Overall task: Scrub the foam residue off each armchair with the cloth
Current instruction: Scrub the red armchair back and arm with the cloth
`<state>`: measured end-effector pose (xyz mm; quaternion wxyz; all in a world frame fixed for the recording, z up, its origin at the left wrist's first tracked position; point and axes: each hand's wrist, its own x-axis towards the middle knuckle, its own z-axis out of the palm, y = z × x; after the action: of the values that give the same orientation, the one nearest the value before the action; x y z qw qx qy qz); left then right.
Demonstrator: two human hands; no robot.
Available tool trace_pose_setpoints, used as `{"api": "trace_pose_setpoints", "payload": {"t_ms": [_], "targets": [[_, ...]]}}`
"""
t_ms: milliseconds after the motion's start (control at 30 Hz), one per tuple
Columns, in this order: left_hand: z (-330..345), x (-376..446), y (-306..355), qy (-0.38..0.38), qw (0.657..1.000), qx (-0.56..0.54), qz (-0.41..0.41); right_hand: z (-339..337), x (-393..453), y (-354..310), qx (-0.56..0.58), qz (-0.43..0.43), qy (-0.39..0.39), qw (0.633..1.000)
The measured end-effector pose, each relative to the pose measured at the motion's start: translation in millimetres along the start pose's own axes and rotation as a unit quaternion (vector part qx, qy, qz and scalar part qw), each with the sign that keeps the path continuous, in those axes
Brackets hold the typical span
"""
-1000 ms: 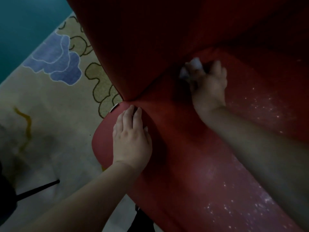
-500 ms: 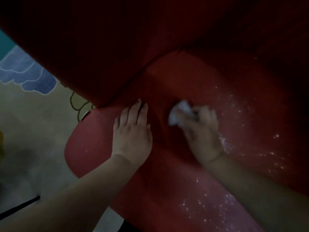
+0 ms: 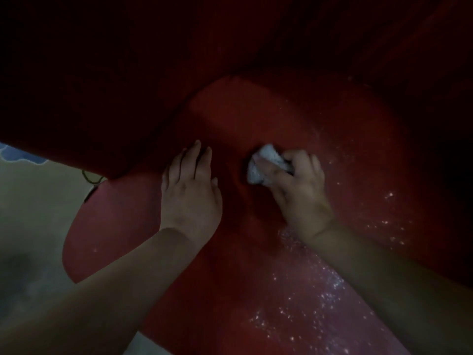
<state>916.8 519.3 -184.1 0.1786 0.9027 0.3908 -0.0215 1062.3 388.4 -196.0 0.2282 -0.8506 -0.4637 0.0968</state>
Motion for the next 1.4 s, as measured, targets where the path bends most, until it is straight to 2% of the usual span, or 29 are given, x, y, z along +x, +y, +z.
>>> {"api": "trace_pose_setpoints", "payload": {"t_ms": [67, 167, 233, 267, 300, 367, 433, 500, 633, 700, 733, 833, 900, 933, 967, 1000, 1067, 1133, 1167, 1200, 1333, 1400], "targets": [[1.2, 2.0, 3.1, 0.003, 1.000, 0.005, 0.006, -16.8, 0.5, 23.3, -0.018, 0.003, 0.037, 0.999], [3.8, 4.9, 5.6, 0.011, 1.000, 0.004, 0.002, -30.9, 38.6, 69.9, -0.069, 0.128, 0.137, 0.980], [7.1, 6.2, 7.9, 0.017, 1.000, -0.002, -0.003, -28.7, 71.2, 86.6, -0.049, 0.230, 0.202, 0.951], [8.6, 6.7, 9.5, 0.018, 1.000, -0.003, -0.006, -26.2, 80.5, 79.9, -0.044, 0.270, 0.222, 0.936], [9.5, 7.0, 11.0, 0.021, 1.000, -0.004, -0.009, -22.7, 81.7, 68.3, -0.034, 0.272, 0.206, 0.939], [10.2, 8.5, 12.9, 0.027, 1.000, -0.009, -0.010, -8.9, 59.7, 41.1, -0.033, 0.149, 0.120, 0.981], [9.7, 9.2, 13.4, 0.023, 1.000, -0.008, -0.006, -9.1, 26.2, 30.3, 0.005, 0.057, 0.038, 0.998], [9.0, 9.2, 13.6, 0.010, 1.000, -0.003, -0.003, -21.1, 14.4, 42.0, 0.010, 0.014, 0.034, 0.999], [8.7, 8.7, 14.7, -0.006, 1.000, -0.004, -0.012, -24.0, 72.7, 76.7, -0.042, 0.136, 0.128, 0.981], [9.7, 8.7, 15.6, -0.009, 1.000, -0.004, -0.013, -11.2, 111.1, 72.4, -0.017, 0.215, 0.170, 0.961], [9.5, 8.6, 16.1, -0.012, 1.000, -0.006, -0.014, -7.9, 121.7, 61.5, 0.011, 0.237, 0.163, 0.958], [6.6, 9.7, 17.3, -0.017, 1.000, -0.009, -0.008, -1.5, 108.1, 25.2, -0.023, 0.077, 0.070, 0.994], [4.0, 10.0, 18.2, -0.023, 1.000, -0.005, 0.001, -6.5, 76.3, 21.9, 0.003, -0.036, 0.026, 0.999], [2.7, 10.5, 18.4, -0.025, 1.000, -0.004, 0.007, -11.2, 59.7, 26.5, 0.013, -0.066, 0.000, 0.998], [1.4, 11.1, 19.2, -0.026, 1.000, -0.004, 0.012, -17.8, 50.6, 37.1, 0.002, -0.069, -0.011, 0.998], [0.3, 11.9, 20.1, -0.030, 0.999, -0.003, 0.016, -24.3, 48.7, 54.5, -0.007, -0.027, 0.004, 1.000], [-0.5, 12.9, 22.8, -0.044, 0.999, 0.002, 0.024, -35.0, 57.4, 96.6, -0.030, 0.106, 0.062, 0.992], [0.7, 14.4, 24.8, -0.051, 0.998, 0.006, 0.033, -44.3, 68.1, 114.6, -0.052, 0.201, 0.135, 0.969], [1.1, 15.4, 25.9, -0.052, 0.998, 0.006, 0.035, -41.9, 66.7, 109.7, -0.054, 0.207, 0.150, 0.965], [1.3, 16.1, 26.9, -0.055, 0.998, 0.006, 0.034, -37.4, 57.7, 96.0, -0.050, 0.202, 0.130, 0.969], [1.7, 17.1, 32.6, -0.062, 0.998, 0.004, 0.032, -13.8, -16.5, 34.5, 0.016, 0.067, 0.029, 0.997], [1.9, 16.5, 36.8, -0.063, 0.997, 0.005, 0.040, -22.2, -11.3, 44.2, -0.004, 0.006, 0.012, 1.000]]}}
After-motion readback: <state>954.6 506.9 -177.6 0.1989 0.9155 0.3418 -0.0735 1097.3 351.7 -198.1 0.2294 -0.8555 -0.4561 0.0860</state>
